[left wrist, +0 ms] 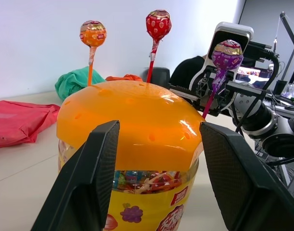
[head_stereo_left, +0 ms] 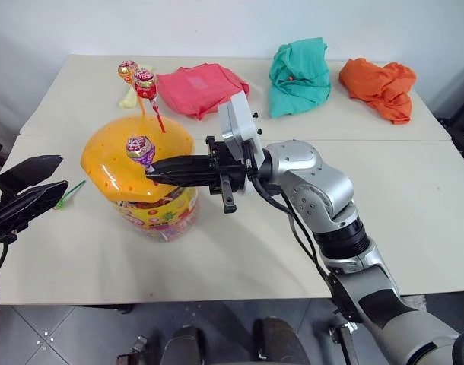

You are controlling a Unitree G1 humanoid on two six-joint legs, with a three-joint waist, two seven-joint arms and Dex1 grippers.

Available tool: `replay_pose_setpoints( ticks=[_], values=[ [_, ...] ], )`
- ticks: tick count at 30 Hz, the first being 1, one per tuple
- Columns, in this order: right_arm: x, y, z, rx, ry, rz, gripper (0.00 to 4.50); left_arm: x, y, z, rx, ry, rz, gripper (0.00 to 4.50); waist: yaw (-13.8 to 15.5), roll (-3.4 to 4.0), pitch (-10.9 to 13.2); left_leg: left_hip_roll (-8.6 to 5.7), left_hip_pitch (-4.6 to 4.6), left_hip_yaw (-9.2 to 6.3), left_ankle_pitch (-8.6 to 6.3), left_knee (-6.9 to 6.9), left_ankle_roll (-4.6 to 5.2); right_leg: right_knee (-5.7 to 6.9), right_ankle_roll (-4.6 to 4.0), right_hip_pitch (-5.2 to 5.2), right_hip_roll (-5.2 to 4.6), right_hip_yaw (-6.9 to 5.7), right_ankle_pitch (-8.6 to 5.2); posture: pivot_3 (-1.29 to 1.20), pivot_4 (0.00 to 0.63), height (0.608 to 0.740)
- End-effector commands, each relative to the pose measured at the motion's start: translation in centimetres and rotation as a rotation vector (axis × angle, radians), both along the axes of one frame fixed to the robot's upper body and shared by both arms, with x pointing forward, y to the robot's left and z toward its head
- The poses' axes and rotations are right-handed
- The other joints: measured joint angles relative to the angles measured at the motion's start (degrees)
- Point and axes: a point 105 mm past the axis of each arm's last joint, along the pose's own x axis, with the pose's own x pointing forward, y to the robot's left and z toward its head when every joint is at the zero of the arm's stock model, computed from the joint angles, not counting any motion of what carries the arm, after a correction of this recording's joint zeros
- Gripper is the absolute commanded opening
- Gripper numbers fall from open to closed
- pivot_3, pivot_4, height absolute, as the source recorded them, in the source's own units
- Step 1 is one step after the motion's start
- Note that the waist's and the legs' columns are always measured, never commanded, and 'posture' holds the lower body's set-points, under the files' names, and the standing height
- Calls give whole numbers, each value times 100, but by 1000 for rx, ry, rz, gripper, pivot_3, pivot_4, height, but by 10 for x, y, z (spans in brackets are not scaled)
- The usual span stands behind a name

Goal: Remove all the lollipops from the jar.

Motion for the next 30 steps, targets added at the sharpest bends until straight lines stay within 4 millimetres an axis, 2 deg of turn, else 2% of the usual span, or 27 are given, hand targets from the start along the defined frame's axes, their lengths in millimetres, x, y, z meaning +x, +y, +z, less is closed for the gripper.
replay_pose_setpoints(
  ticks=[1, 4, 6, 8, 10, 12, 13, 15, 17, 19, 21, 23, 26, 30],
  values=[
    [-10, -16, 35, 199, 0, 73, 25, -3, 0, 5, -7, -34, -12, 2830, 1, 0, 0, 0, 0, 0, 0, -1, 0, -1, 0, 0, 1, 0, 0, 0, 150, 740],
    [-3, -39, 58, 362, 45, 69, 25, -3, -4, 7, -8, -41, -37, 2830, 9, 0, 0, 1, 0, -1, 0, -1, 0, -1, 0, 1, 1, 0, 0, 0, 150, 740],
    [7, -63, 65, 378, 33, -1, 25, -5, -9, 7, 6, -41, -62, 2830, 21, 1, 1, 1, 0, -2, 0, 0, 0, -1, 0, 2, -1, 1, 0, 0, 150, 740],
    [22, -91, 62, 330, 25, -129, 25, -7, -14, 5, 23, -36, -82, 2830, 70, 2, 1, -2, 0, -5, -1, 0, 1, -3, 0, 5, -5, 3, 0, 0, 150, 740],
    [49, -133, 34, 136, 17, -374, 25, -10, -16, 2, 59, -26, -85, 2830, 121, 1, 1, -4, -3, -5, -4, 2, 7, -11, 0, 8, -8, 7, 0, 0, 150, 740],
    [67, -178, -8, -126, -2, -601, 25, -10, -16, -4, 96, -21, -70, 2830, 185, -4, -3, -4, -4, -5, -15, 0, 14, -24, 0, 14, -7, 8, 0, 0, 150, 740],
    [71, -200, -29, -249, -19, -681, 25, -10, -15, -6, 107, -19, -61, 2830, 201, -4, -2, -3, -3, -3, -20, 0, 16, -25, 0, 15, -7, 10, 0, 0, 150, 740],
    [85, -264, -77, -518, 23, -953, 25, -10, -13, -14, 145, -5, -44, 2830, 195, 0, 0, -11, -9, 13, -25, -5, 18, -60, 1, 15, -3, 12, 0, 0, 150, 740],
    [86, -300, -99, -620, 76, -1085, 25, -10, -12, -18, 163, 5, -39, 2830, 176, 12, 7, -20, -10, 37, -24, -8, 18, -74, 3, 11, -2, 10, 1, 0, 150, 740],
    [85, -313, -108, -621, 90, -1121, 25, -9, -11, -20, 162, 5, -36, 2830, 82, 21, 13, -9, -6, 68, -24, -4, 18, -75, 4, 4, 0, 11, 1, 0, 150, 740],
    [84, -342, -139, -744, 111, -1212, 25, -7, -11, -23, 167, 9, -37, 2830, 13, 24, 15, 1, 12, 86, -18, -4, 9, -68, -2, 4, 7, 17, -1, 0, 150, 740],
    [82, -356, -157, -820, 133, -1247, 25, -6, -11, -25, 170, 13, -39, 2830, 14, 26, 15, 5, 25, 94, -16, -3, 6, -63, -7, 5, 8, 24, -2, 0, 150, 740],
    [79, -353, -159, -765, 186, -1212, 659, -4, -12, -23, 166, -4, -39, 2830, 40, 26, 16, 13, 24, 90, -16, 0, 6, -58, -7, 6, 2, 29, -2, 0, 150, 740],
    [79, -342, -143, -675, 148, -1142, 1843, -4, -11, -20, 156, -14, -27, 2830, 56, 26, 15, 21, 21, 83, -17, 1, 8, -58, -4, 9, 0, 27, 0, 0, 150, 740]
  ],
)
